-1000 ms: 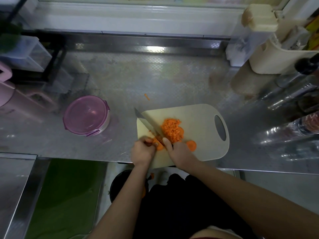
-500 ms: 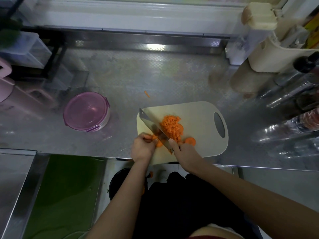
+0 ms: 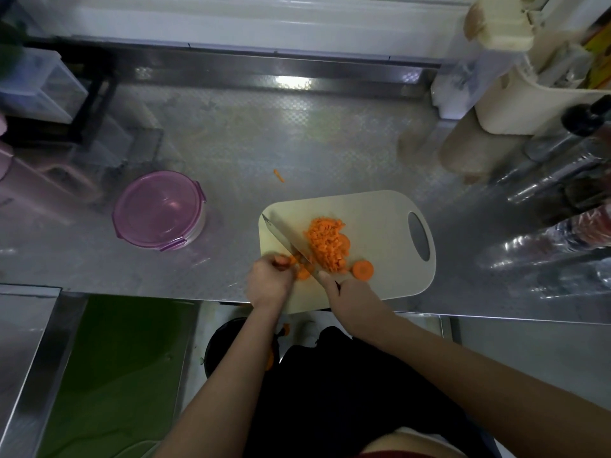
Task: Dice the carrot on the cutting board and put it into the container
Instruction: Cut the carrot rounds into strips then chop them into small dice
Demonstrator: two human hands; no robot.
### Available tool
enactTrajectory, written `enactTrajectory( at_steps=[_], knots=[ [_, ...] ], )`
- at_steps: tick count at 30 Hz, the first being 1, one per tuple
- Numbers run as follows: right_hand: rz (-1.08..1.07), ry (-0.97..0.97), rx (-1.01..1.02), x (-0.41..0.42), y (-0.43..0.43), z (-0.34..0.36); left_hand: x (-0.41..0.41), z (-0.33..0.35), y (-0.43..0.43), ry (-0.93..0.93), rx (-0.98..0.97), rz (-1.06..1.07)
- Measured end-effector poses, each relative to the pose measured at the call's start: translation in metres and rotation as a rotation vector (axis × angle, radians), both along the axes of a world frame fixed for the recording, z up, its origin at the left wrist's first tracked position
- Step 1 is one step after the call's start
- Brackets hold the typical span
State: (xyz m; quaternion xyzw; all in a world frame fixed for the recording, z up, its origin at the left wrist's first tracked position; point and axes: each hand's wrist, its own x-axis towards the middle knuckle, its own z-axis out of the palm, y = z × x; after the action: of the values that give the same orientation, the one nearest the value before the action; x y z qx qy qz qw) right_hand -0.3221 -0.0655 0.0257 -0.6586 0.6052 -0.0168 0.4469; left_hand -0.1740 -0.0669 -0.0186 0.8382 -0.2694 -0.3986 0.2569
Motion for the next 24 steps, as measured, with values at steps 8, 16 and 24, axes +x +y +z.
enactTrajectory(
  at_steps=[8,16,24],
  knots=[
    [0.045,0.036,-0.031,0.027,-0.010,-0.010,0.000,-0.002,-0.001,-0.037,-0.017,-0.024],
    [-0.025,-0.009,0.000,0.034,-0.025,-0.011,-0.001,0.001,0.000,-0.013,-0.029,-0.025],
    [-0.050,-0.090,-0.002,0.018,-0.028,0.004,-0.001,0.001,0.002,0.022,-0.091,0.002]
  ],
)
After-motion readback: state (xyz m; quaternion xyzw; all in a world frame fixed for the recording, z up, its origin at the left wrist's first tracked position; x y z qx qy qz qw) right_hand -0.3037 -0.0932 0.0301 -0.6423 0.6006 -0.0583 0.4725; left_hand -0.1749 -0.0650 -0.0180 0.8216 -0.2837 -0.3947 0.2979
